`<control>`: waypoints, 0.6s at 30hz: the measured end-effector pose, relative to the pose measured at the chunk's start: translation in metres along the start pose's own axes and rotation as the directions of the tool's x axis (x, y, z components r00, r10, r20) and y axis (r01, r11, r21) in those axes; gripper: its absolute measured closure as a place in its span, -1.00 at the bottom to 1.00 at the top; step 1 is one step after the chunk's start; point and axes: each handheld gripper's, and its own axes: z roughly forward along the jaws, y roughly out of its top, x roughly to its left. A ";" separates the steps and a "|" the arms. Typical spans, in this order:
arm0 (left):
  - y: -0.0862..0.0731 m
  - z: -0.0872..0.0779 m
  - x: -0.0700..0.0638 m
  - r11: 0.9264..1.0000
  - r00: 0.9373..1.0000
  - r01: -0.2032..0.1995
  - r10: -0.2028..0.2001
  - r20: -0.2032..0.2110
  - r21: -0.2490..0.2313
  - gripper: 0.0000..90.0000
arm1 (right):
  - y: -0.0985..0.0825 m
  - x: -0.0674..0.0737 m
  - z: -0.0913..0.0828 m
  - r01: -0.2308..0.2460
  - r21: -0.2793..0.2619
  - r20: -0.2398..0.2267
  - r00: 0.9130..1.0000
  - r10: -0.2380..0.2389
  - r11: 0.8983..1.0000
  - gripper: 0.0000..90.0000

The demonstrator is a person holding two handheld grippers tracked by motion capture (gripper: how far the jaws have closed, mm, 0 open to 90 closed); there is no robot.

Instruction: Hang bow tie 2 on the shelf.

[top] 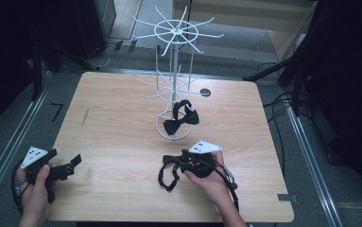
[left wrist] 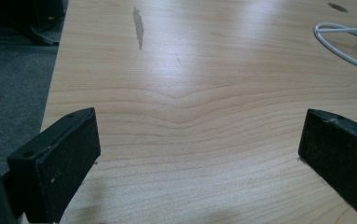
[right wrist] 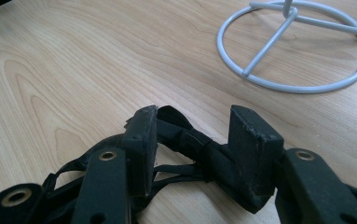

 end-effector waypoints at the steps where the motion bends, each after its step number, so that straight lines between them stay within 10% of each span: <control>1: 0.000 0.000 0.000 1.000 1.000 0.001 -0.001 0.001 0.001 -1.00 | 0.000 0.000 0.000 0.000 0.000 0.000 1.000 0.000 1.000 0.19; 18: 0.000 0.000 0.000 1.000 1.000 -0.003 0.003 -0.001 0.002 -1.00 | -0.008 -0.007 0.020 0.040 0.117 0.037 0.998 -0.045 0.992 0.30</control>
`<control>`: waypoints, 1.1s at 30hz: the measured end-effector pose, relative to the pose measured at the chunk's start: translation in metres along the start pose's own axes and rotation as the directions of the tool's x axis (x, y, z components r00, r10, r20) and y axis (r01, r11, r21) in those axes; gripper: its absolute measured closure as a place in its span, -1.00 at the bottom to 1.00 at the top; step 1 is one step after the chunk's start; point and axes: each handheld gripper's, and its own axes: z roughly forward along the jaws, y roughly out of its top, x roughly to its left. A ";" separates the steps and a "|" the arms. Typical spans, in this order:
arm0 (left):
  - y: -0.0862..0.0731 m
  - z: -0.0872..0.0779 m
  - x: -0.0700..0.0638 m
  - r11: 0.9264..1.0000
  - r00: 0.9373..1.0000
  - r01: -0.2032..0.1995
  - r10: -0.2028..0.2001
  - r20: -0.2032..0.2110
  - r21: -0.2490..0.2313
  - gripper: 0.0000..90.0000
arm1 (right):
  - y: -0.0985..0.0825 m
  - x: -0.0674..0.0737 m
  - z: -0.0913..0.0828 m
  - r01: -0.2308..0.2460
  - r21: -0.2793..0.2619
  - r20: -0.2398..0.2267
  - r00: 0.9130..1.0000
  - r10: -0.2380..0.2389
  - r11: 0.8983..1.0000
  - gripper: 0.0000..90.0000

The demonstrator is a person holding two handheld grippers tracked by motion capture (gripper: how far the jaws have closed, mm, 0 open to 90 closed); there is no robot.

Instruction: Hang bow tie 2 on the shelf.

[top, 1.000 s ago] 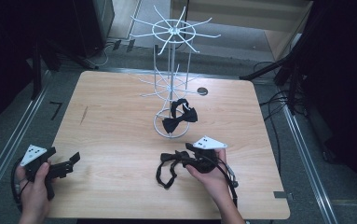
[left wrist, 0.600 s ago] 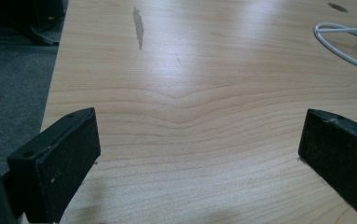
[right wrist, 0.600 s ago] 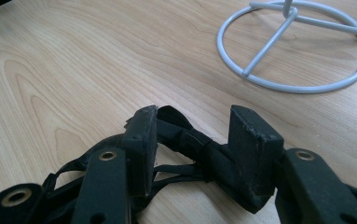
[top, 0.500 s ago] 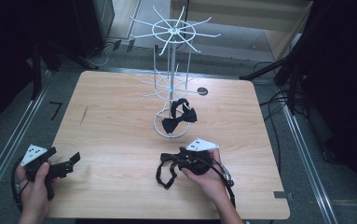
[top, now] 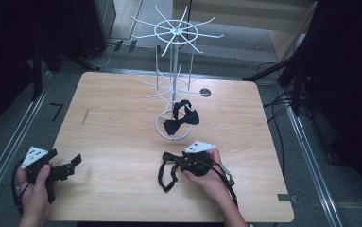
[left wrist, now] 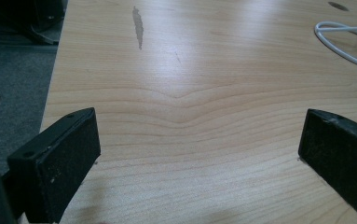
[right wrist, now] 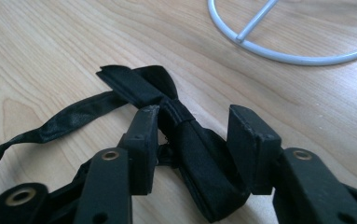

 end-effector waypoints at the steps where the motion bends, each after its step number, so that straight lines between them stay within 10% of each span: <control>1: 0.000 0.000 0.000 1.000 1.000 0.000 0.000 0.000 -0.001 -1.00 | 0.000 0.000 0.000 0.000 0.000 0.000 1.000 0.000 1.000 0.30; 16: 0.000 0.000 0.001 1.000 1.000 0.005 -0.005 0.000 -0.002 -1.00 | 0.001 0.012 -0.002 0.035 0.043 -0.006 0.999 -0.035 0.998 0.79; 33: 0.000 0.000 0.001 1.000 1.000 0.003 -0.004 0.004 0.005 -1.00 | 0.019 0.030 -0.028 0.050 -0.170 0.033 0.998 -0.045 0.984 0.80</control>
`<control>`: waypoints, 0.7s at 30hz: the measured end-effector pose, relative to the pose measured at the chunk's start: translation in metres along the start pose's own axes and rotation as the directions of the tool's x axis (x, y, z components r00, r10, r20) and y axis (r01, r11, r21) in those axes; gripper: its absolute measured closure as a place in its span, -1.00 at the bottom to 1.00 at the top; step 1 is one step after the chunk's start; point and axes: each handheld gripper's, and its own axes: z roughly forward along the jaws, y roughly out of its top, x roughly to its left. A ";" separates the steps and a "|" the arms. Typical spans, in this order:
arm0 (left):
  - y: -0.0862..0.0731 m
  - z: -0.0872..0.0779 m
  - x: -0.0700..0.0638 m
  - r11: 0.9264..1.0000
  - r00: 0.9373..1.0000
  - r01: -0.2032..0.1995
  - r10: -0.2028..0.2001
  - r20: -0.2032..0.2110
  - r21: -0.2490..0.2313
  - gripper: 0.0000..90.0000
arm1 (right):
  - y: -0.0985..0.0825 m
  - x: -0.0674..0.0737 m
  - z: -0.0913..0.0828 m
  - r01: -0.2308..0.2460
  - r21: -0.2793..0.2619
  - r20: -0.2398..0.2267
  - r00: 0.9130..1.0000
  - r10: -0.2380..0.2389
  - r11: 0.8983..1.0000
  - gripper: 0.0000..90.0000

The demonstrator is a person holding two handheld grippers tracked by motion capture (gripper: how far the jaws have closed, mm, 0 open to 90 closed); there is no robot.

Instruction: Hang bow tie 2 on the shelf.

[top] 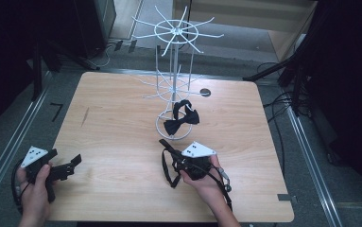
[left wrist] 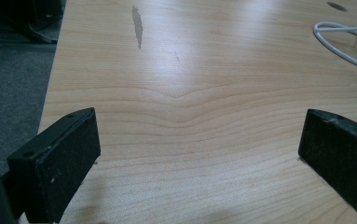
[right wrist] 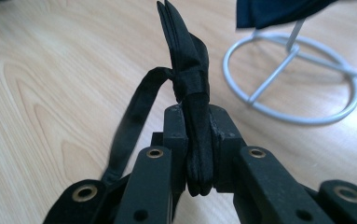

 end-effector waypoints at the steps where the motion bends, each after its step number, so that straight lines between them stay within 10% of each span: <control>1: 0.000 0.000 0.000 1.000 1.000 0.000 0.000 0.001 0.000 -1.00 | 0.002 0.001 -0.002 0.001 -0.011 0.006 1.000 -0.001 1.000 0.80; 21: 0.000 0.000 0.000 1.000 1.000 -0.003 0.003 0.002 0.001 -1.00 | 0.031 0.008 -0.023 0.008 -0.151 0.038 0.999 -0.002 0.988 0.80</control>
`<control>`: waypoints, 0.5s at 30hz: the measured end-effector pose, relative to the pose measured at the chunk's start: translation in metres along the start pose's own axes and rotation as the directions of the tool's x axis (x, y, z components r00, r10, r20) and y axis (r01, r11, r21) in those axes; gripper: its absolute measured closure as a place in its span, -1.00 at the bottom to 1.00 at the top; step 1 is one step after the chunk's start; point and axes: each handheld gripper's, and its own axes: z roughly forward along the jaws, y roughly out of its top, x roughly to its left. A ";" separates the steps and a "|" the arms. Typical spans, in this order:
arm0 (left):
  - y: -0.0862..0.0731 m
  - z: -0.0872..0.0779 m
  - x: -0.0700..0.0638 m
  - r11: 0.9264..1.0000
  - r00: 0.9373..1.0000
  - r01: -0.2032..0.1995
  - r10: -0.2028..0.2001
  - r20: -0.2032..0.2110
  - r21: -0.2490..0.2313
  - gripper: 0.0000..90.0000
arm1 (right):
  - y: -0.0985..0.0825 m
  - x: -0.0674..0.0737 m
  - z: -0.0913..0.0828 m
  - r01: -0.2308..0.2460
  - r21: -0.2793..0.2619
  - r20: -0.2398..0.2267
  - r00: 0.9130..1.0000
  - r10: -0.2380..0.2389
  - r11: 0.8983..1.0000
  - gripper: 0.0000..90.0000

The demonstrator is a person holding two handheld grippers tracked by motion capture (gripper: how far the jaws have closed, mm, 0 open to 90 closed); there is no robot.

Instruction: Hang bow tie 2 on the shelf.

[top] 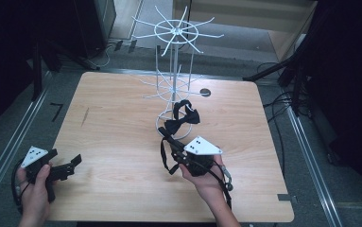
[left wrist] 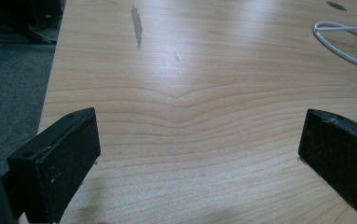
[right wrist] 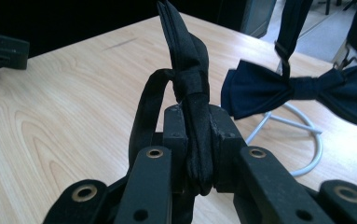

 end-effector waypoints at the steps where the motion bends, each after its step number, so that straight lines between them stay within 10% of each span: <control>1: 0.000 0.000 0.000 1.000 1.000 -0.001 0.001 0.000 0.000 -1.00 | 0.001 0.000 0.000 -0.002 -0.002 0.000 1.000 0.002 1.000 0.79; 15: 0.000 0.000 0.000 1.000 1.000 -0.001 0.001 -0.001 -0.001 -1.00 | 0.023 0.002 -0.005 0.001 -0.062 0.007 1.000 0.000 0.998 0.79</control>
